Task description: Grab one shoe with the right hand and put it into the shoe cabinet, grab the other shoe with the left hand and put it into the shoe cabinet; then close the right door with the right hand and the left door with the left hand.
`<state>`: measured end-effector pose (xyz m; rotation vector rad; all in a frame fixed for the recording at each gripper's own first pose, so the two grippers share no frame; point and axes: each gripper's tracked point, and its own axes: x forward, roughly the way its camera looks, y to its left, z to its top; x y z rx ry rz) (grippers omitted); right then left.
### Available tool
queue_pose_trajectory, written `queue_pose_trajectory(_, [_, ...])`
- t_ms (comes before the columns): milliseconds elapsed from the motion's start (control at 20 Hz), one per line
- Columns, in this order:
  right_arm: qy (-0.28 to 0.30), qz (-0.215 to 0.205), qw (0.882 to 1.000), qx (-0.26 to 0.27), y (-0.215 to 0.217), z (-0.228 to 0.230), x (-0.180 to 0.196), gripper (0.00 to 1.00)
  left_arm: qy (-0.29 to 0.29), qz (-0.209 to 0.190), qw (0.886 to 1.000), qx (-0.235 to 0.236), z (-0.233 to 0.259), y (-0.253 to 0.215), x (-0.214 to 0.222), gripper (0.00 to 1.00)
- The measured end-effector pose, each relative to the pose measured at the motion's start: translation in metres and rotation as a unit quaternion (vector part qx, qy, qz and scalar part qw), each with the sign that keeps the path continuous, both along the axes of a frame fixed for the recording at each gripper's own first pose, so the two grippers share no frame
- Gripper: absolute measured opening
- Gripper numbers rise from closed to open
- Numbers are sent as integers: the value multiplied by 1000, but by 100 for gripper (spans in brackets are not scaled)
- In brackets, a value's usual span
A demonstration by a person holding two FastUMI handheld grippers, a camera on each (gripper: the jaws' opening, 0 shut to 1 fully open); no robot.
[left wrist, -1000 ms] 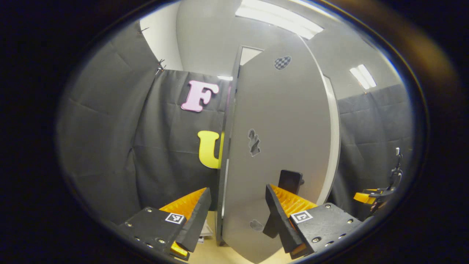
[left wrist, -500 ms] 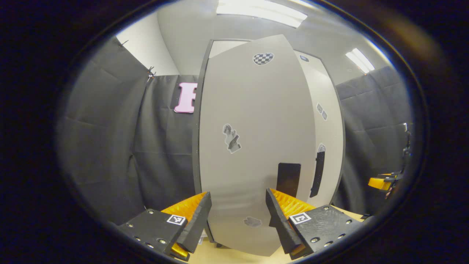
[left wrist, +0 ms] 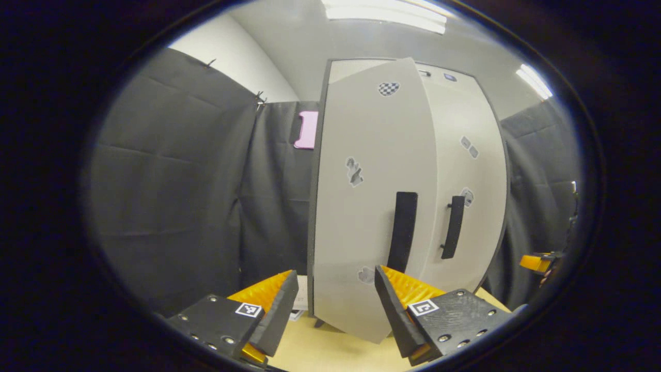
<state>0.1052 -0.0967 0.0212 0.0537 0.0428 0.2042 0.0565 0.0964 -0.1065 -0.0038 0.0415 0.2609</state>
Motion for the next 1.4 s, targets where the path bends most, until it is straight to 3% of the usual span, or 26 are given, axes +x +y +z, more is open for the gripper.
queue_pose_trajectory(50, [-7,-1,1000,-3,0,4,0,90,-3,-2,1000,-5,-1,2,1,86])
queue_pose_trajectory(100, [-16,-5,1000,-5,-1,9,-1,97,-4,-4,1000,-7,-2,3,3,86])
queue_pose_trajectory(400, [-28,-11,1000,-4,18,17,-9,97,-5,4,1000,-15,1,28,2,87])
queue_pose_trajectory(650, [-47,-42,998,-11,19,31,-15,97,-20,-29,999,20,17,28,14,87])
queue_pose_trajectory(800, [-68,-53,996,-13,25,45,-20,97,-34,-43,998,17,21,30,15,90])
queue_pose_trajectory(900, [-77,-58,995,-23,29,51,-20,97,-44,-55,997,17,24,30,13,86])
queue_pose_trajectory(950, [-81,-60,995,-27,31,54,-21,97,-44,-59,997,22,25,32,13,79])
queue_pose_trajectory(1000, [-85,-60,994,-30,35,57,-22,96,-44,-58,997,29,27,37,15,94])
queue_pose_trajectory(1050, [-90,-63,993,-33,37,60,-22,96,-46,-59,997,36,29,41,17,86])
queue_pose_trajectory(1150, [-100,-72,992,-35,41,64,-24,97,-47,-56,996,44,30,51,20,86])
queue_pose_trajectory(1200, [-103,-77,991,-35,43,64,-25,97,-47,-52,996,45,29,58,21,94])
queue_pose_trajectory(1300, [-98,-83,991,-33,51,60,-24,97,-44,-59,997,24,24,65,23,86])
queue_pose_trajectory(1400, [-91,-89,991,-29,56,57,-27,97,-49,-76,996,10,22,67,27,87])
